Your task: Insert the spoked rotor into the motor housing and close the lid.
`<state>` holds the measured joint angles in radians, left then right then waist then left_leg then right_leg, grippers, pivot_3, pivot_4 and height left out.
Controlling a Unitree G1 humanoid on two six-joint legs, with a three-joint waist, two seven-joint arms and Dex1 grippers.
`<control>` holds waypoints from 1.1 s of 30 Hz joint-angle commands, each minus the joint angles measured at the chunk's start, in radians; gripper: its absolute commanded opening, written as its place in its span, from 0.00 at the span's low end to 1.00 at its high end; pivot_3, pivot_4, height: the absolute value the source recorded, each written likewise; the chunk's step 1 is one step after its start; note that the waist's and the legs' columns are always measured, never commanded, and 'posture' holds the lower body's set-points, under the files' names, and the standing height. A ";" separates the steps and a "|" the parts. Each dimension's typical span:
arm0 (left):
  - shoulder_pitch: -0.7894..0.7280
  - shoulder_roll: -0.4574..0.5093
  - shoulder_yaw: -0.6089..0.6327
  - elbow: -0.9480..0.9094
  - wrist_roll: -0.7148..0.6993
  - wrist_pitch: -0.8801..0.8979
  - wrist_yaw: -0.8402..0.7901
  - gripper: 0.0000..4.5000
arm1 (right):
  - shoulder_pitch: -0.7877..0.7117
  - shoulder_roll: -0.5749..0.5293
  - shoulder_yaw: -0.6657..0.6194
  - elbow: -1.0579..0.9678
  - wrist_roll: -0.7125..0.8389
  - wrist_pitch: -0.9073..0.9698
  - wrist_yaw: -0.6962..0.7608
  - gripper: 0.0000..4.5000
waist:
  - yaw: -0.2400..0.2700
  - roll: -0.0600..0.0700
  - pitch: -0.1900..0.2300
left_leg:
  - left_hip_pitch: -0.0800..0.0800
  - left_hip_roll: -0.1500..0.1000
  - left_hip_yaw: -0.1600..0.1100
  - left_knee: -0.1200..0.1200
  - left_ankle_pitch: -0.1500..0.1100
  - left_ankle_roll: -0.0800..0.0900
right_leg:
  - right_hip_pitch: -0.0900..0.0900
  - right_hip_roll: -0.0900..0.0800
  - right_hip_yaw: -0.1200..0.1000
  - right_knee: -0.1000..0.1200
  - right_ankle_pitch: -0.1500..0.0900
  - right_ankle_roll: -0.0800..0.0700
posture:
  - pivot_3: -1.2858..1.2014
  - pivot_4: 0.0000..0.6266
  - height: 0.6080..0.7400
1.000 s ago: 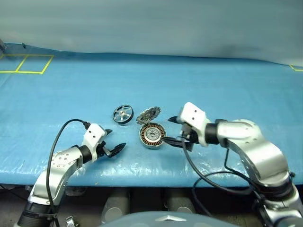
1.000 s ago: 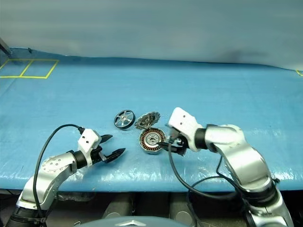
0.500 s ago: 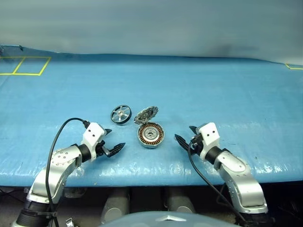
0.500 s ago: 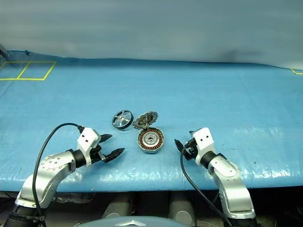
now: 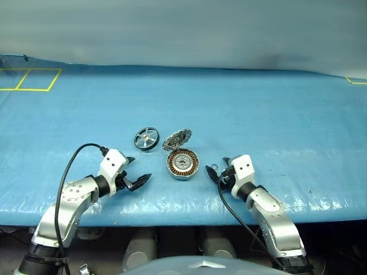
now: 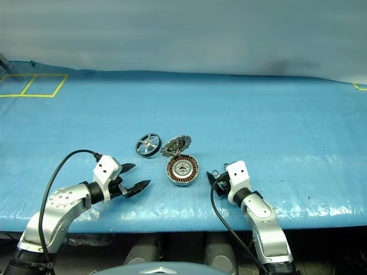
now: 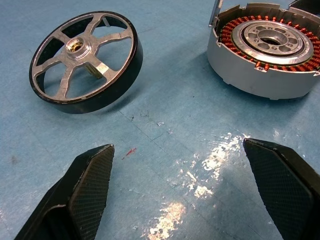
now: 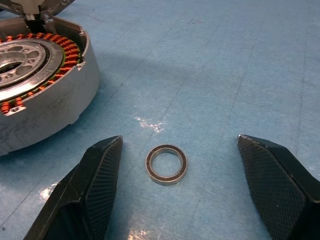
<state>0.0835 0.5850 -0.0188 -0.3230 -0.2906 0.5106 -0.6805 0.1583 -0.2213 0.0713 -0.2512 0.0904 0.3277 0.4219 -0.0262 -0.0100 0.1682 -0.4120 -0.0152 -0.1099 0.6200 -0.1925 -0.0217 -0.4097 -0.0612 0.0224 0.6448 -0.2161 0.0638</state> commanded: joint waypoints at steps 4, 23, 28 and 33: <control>-0.008 0.004 0.009 -0.046 -0.009 -0.004 -0.003 1.00 | -0.003 -0.001 0.030 0.009 -0.023 0.027 -0.040 0.77 | -0.001 0.000 0.000 | 0.001 0.000 0.000 0.000 0.000 0.000 | 0.001 0.000 0.000 0.000 0.000 0.000 | 0.52 0.24 1.00; 0.012 -0.004 0.012 -0.050 -0.003 -0.030 0.005 1.00 | -0.134 -0.161 0.018 -0.394 0.026 0.403 -0.009 0.15 | 0.001 0.000 0.000 | -0.001 0.000 0.000 0.001 0.000 0.000 | 0.000 0.000 0.000 0.000 0.000 0.000 | 0.52 0.24 1.00; 0.005 -0.008 0.004 -0.044 -0.002 -0.035 0.003 1.00 | -0.223 -0.172 0.090 -0.427 0.044 0.450 0.009 0.15 | 0.001 0.000 -0.001 | -0.001 0.000 0.000 0.000 0.000 0.000 | 0.000 0.000 -0.001 0.000 0.000 0.000 | 0.52 0.24 1.00; -0.002 -0.013 -0.003 -0.041 0.001 -0.039 0.001 1.00 | -0.271 -0.120 0.180 -0.344 0.038 0.416 0.004 0.15 | 0.001 -0.001 0.000 | -0.001 0.000 0.000 0.000 0.000 0.000 | -0.001 0.000 -0.001 -0.001 0.000 0.000 | 0.52 0.24 1.00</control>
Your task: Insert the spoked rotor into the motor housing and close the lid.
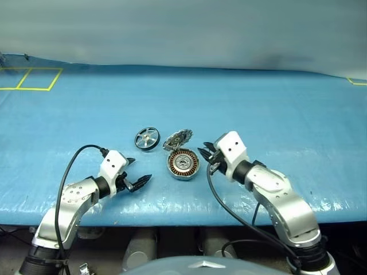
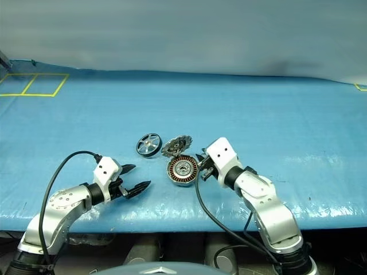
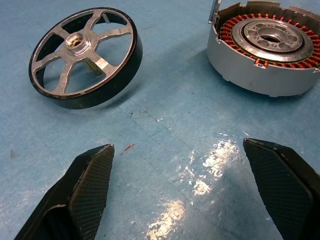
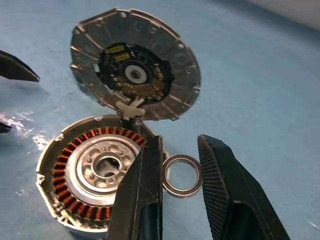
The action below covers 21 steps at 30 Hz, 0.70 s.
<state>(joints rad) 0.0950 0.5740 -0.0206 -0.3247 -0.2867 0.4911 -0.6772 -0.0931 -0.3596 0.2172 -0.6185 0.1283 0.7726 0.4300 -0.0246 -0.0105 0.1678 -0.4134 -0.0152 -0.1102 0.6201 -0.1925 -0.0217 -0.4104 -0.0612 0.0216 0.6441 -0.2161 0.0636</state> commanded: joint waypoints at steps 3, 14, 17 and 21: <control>-0.011 -0.002 0.002 -0.041 -0.004 -0.017 -0.001 1.00 | -0.022 0.062 0.056 0.070 0.007 -0.054 -0.014 0.15 | -0.001 0.000 0.000 | 0.000 0.000 0.000 0.000 0.000 0.000 | 0.000 0.000 0.000 0.000 0.000 0.000 | 0.52 0.24 1.00; -0.007 0.003 0.005 -0.041 -0.001 -0.020 -0.003 1.00 | -0.007 0.149 0.106 0.205 0.010 -0.171 -0.015 0.15 | -0.003 0.000 0.000 | 0.000 0.000 0.000 0.000 0.000 0.000 | 0.000 0.000 0.000 0.000 0.000 0.000 | 0.52 0.24 1.00; -0.011 0.003 0.004 -0.039 -0.002 -0.021 -0.005 1.00 | -0.008 0.159 0.104 0.236 0.011 -0.189 -0.015 0.15 | -0.003 0.000 0.000 | 0.001 0.000 0.000 0.000 0.000 0.000 | 0.000 0.000 0.000 0.001 0.000 0.000 | 0.52 0.24 1.00; -0.013 0.004 0.003 -0.037 -0.001 -0.022 -0.007 1.00 | -0.011 0.171 0.100 0.269 0.013 -0.204 -0.013 0.15 | -0.004 0.000 0.000 | 0.001 0.000 0.000 0.000 0.000 0.000 | 0.000 0.000 0.000 0.001 0.000 0.000 | 0.52 0.24 1.00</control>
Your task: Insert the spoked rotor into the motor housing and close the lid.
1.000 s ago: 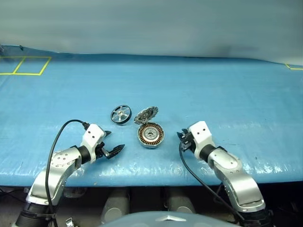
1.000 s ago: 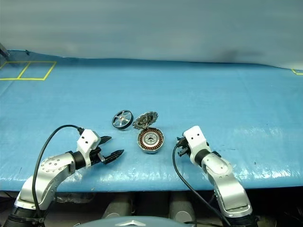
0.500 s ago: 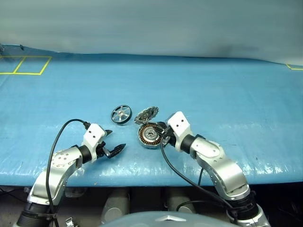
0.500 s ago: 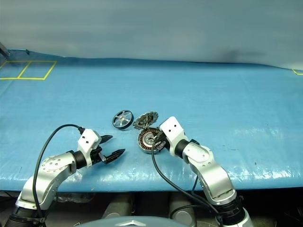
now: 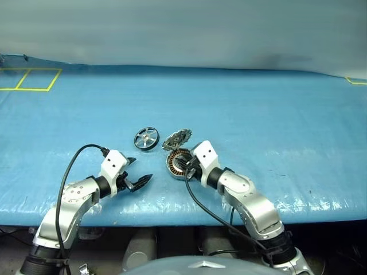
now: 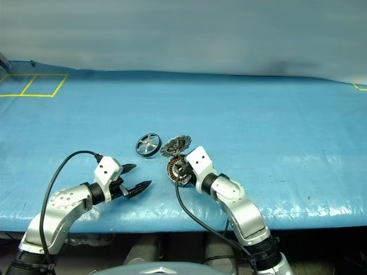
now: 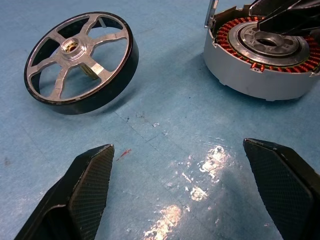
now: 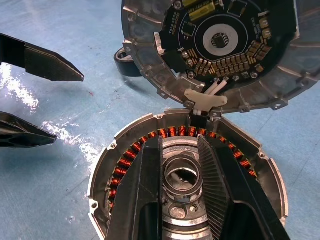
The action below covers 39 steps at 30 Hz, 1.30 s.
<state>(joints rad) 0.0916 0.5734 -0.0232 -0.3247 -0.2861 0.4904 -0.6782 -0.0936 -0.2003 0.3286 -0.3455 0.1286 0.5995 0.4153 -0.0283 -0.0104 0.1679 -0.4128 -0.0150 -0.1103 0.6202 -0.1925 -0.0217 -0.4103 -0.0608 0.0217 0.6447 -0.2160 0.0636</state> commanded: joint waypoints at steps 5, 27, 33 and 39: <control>-0.011 0.006 0.005 -0.038 -0.002 -0.021 -0.008 1.00 | -0.012 0.020 -0.007 0.024 0.010 -0.042 0.004 0.15 | -0.001 0.000 0.000 | 0.000 0.000 0.000 0.000 0.000 0.000 | 0.000 0.000 0.000 0.000 0.000 0.000 | 0.52 0.24 1.00; -0.003 -0.003 0.002 -0.032 -0.001 -0.023 -0.001 1.00 | 0.014 -0.041 -0.075 -0.205 0.082 0.102 -0.001 0.43 | -0.001 0.000 0.000 | 0.000 0.000 0.000 0.000 0.000 0.000 | 0.000 0.000 0.000 0.000 0.000 0.000 | 0.52 0.24 1.00; -0.008 -0.006 -0.003 -0.028 -0.002 -0.024 -0.005 1.00 | 0.012 -0.080 -0.025 -0.218 0.061 0.158 -0.022 0.03 | 0.001 0.000 0.000 | 0.000 0.000 0.000 0.000 0.000 0.000 | 0.000 0.000 0.000 0.000 0.000 0.000 | 0.52 0.24 1.00; -0.005 -0.003 0.001 -0.031 -0.002 -0.021 -0.002 1.00 | -0.017 -0.078 0.003 -0.207 0.033 0.190 -0.055 0.01 | -0.001 0.000 0.000 | 0.000 0.000 0.000 0.000 0.000 0.000 | 0.000 0.000 0.000 0.000 0.000 0.000 | 0.52 0.24 1.00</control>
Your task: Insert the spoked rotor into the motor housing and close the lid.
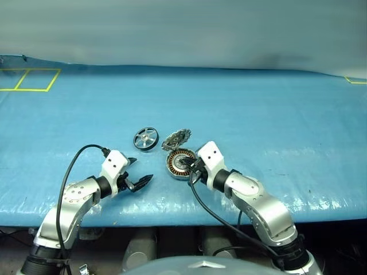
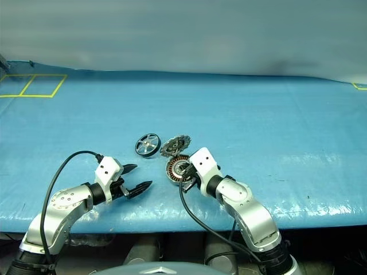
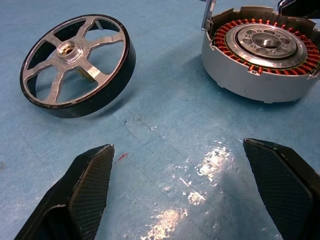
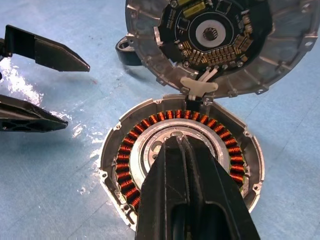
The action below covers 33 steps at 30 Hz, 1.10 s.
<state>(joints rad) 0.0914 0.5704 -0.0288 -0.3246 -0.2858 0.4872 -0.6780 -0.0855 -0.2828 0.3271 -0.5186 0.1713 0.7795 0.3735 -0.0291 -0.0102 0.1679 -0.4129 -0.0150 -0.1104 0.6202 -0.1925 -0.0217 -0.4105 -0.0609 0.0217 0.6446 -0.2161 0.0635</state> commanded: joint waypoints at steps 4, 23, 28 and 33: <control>-0.001 -0.001 0.009 -0.033 -0.004 -0.017 0.000 1.00 | -0.047 0.002 0.020 -0.036 -0.012 0.031 -0.013 0.01 | 0.000 0.000 0.000 | 0.000 0.000 0.000 0.000 0.000 0.000 | 0.000 0.000 0.000 0.000 0.000 0.000 | 0.52 0.24 1.00; 0.007 -0.009 0.014 -0.039 -0.002 -0.018 0.007 1.00 | -0.081 0.008 0.040 0.046 -0.043 0.040 -0.015 0.01 | 0.000 0.000 0.000 | 0.000 0.000 0.000 0.000 0.000 0.000 | 0.000 0.000 0.000 0.000 0.000 0.000 | 0.52 0.24 1.00; 0.007 -0.008 0.016 -0.038 -0.003 -0.018 0.007 1.00 | -0.079 0.009 0.043 0.049 -0.043 0.036 -0.007 0.01 | 0.000 0.000 0.000 | 0.000 0.000 0.000 0.000 0.000 0.000 | 0.000 0.000 0.000 0.000 0.000 0.000 | 0.52 0.24 1.00; 0.005 -0.007 0.016 -0.036 -0.003 -0.019 0.005 1.00 | -0.076 0.006 0.049 0.049 -0.041 0.033 0.004 0.01 | -0.001 0.000 0.000 | 0.000 0.000 0.000 0.000 0.000 0.000 | 0.000 0.000 0.000 0.000 0.000 0.000 | 0.52 0.24 1.00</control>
<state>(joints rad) 0.0987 0.5600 -0.0280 -0.3246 -0.2859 0.4872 -0.6755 -0.1544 -0.2798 0.3706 -0.4493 0.1266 0.8295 0.3715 -0.0298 -0.0103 0.1679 -0.4128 -0.0150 -0.1105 0.6201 -0.1925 -0.0217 -0.4104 -0.0608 0.0215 0.6447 -0.2161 0.0635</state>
